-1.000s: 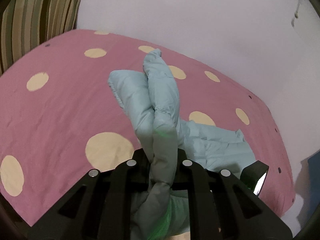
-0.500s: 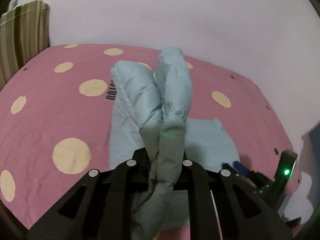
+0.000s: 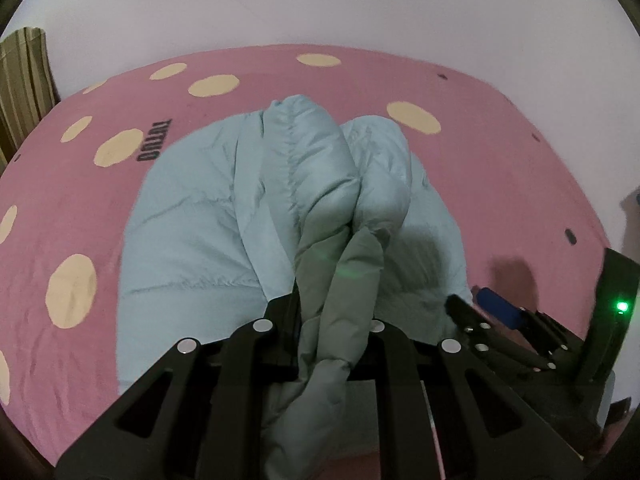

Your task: Fold large clothes

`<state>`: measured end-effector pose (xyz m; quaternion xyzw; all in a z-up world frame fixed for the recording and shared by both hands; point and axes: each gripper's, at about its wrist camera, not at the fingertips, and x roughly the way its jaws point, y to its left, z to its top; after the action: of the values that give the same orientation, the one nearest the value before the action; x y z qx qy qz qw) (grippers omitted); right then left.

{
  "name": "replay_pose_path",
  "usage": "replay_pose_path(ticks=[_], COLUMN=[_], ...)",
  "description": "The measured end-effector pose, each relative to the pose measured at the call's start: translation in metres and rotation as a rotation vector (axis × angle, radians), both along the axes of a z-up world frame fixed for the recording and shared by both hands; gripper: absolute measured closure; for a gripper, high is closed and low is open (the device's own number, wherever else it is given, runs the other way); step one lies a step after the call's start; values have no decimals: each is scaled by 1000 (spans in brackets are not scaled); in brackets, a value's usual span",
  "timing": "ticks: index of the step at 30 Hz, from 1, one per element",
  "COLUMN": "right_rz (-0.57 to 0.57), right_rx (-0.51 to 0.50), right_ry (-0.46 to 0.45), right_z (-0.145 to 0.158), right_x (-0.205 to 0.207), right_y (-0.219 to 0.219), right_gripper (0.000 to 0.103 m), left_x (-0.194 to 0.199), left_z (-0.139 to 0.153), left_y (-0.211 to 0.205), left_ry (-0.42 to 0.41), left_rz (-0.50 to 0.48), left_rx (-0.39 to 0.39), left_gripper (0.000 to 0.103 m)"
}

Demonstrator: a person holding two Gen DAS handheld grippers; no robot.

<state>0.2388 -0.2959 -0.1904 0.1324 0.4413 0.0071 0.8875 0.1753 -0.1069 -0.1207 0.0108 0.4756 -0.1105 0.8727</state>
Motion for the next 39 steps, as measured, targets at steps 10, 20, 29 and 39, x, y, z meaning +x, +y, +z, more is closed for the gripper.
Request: replay_pose_path(ticks=[10,20,29,39], right_rz=[8,9,8,8], right_rx=[2,0,1,-4], right_ry=[30,20,15,10], right_z=[-20,-20,-20,-20], right_x=[2,-1,-1,-1], right_y=[1,-1,-2,-1], right_gripper=[50,50,50,50], left_x=[-5,-13,-36,-54], left_z=[-13,2,36,58], left_y=[-28,-34,-37,-17], left_ry=[10,18,-29,-102], left_rz=[-23,-28,-69,-38], left_rx=[43,-14,-93,-96], left_gripper=[89,74,70,67])
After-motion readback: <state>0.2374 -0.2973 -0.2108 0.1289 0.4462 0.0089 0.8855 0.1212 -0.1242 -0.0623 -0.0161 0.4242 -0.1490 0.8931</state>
